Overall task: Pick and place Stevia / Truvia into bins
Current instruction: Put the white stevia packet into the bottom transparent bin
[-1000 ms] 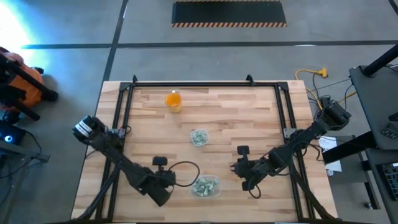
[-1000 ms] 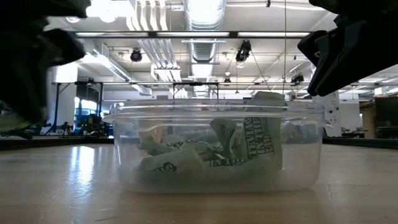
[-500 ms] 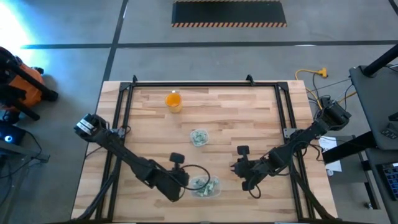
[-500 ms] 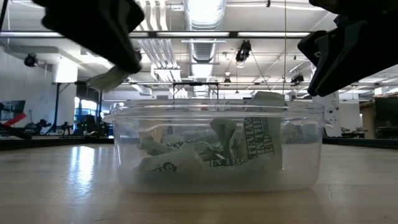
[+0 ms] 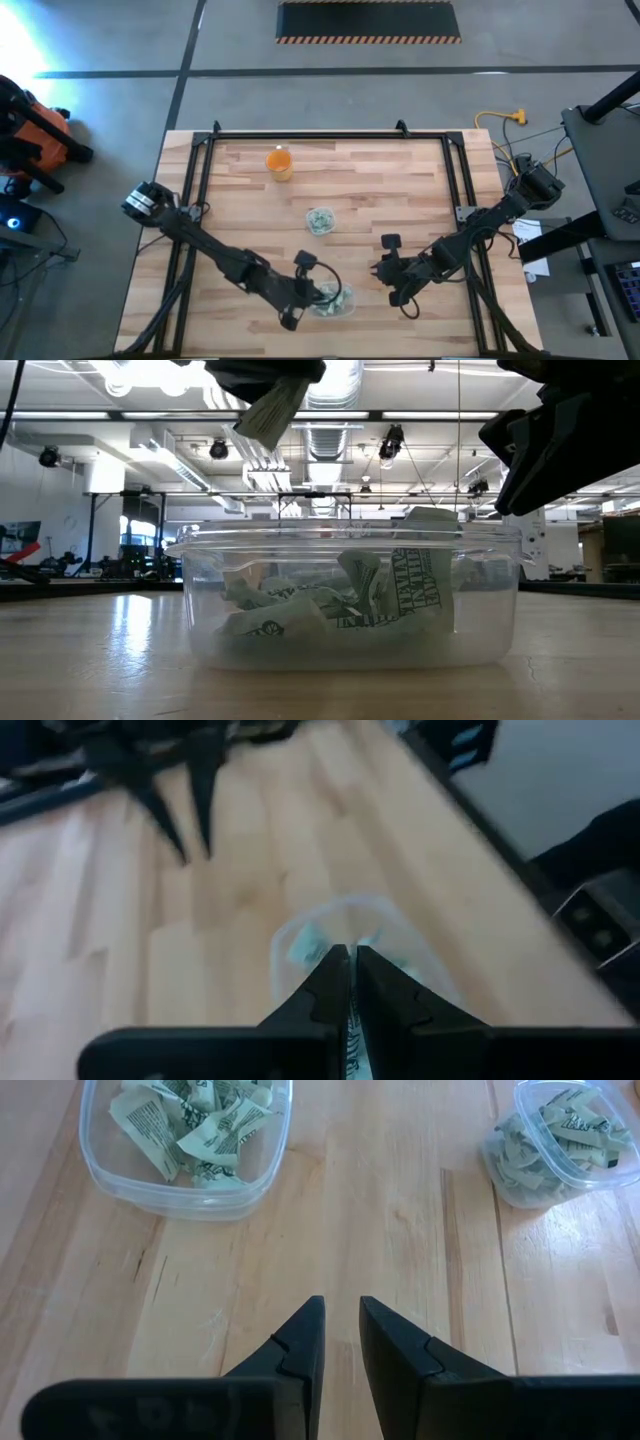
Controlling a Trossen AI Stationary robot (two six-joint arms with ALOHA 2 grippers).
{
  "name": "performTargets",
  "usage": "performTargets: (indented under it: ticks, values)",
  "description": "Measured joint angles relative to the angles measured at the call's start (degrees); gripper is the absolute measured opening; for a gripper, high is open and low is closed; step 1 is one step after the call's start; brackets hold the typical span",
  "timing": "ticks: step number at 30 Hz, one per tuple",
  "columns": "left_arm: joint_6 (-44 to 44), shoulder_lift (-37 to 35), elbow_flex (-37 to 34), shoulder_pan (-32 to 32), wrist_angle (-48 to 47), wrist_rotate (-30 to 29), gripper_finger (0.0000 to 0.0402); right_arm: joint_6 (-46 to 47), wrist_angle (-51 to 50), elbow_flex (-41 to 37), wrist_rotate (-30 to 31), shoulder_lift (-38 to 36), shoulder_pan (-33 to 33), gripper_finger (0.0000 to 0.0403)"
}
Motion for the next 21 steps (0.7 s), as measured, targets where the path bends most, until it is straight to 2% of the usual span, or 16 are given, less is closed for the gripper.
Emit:
performTargets:
  ticks: [6, 9, 21]
  values:
    - [0.8, 1.2, -6.1, 1.0, 15.5, 5.9, 0.0001, 0.0, -0.2, 0.0, 0.0, 0.0, 0.0, 0.0057]
    - [0.7, 2.1, -8.1, 1.4, 19.9, 7.1, 0.0001, 0.0, -0.2, 0.0, 0.0, 0.0, 0.0, 0.0057]
    - [-1.8, 3.0, -10.7, 2.3, 21.2, 8.0, 0.0002, 0.0, -0.2, -0.2, 0.0, 0.0, 0.0, 0.0057]
